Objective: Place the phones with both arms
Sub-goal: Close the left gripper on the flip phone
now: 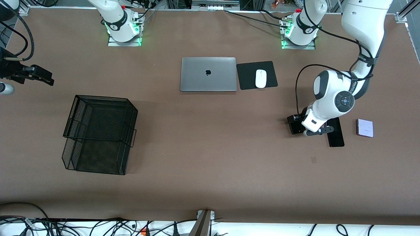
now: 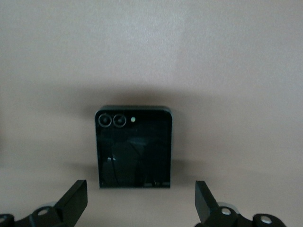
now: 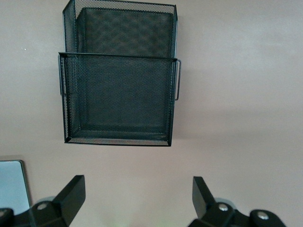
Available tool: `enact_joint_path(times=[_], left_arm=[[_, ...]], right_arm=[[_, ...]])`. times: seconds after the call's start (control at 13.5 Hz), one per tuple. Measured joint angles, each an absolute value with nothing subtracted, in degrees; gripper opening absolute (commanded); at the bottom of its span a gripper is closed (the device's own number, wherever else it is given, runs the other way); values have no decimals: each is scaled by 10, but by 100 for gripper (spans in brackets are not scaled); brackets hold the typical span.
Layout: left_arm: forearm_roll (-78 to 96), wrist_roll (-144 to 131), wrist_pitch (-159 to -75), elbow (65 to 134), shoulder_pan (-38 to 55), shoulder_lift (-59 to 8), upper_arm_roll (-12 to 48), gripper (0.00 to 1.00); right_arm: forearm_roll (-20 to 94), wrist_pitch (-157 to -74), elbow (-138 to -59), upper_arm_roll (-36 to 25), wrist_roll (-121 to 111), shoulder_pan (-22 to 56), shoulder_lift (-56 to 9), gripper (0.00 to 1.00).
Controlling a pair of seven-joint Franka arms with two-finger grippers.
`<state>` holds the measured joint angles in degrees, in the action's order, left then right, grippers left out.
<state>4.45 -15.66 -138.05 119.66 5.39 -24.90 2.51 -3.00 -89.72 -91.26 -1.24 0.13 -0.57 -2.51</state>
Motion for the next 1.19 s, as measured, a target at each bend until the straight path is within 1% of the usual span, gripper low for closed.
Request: enact_joint_path(times=[0.3,0.52,0.59,0.67,0.74,0.82,0.89,0.97,1.04,1.11,1.19], left_arm=[[22,-164,-1433,1199,54,-276,25,100],[22,-164,-1488,1215,54,-296,25,100],[21,-164,-1498,1219,54,-299,24,96],[21,-164,-1498,1219,54,-298,24,59],[21,-164,-1498,1219,54,-296,24,41],[21,-164,-1498,1219,54,-296,24,37],[21,-164,-1499,1218,54,-295,24,29],[21,-164,-1498,1217,54,-290,24,29],[21,-164,-1498,1215,54,-287,24,24],[21,-164,-1490,1208,54,-286,25,23],[21,-163,-1462,1193,54,-283,25,23]], right_arm=[[-30,-897,-912,-12,1,-6,-25,100],[-30,-897,-912,-12,1,-6,-25,100],[-30,-897,-912,-12,1,-6,-25,100],[-30,-897,-912,-12,1,-6,-25,100],[-30,-897,-912,-12,1,-6,-25,100],[-30,-897,-912,-12,1,-6,-25,100],[-30,-897,-912,-12,1,-6,-25,100],[-30,-897,-912,-12,1,-6,-25,100],[-30,-897,-912,-12,1,-6,-25,100],[-30,-897,-912,-12,1,-6,-25,100],[-30,-897,-912,-12,1,-6,-25,100]])
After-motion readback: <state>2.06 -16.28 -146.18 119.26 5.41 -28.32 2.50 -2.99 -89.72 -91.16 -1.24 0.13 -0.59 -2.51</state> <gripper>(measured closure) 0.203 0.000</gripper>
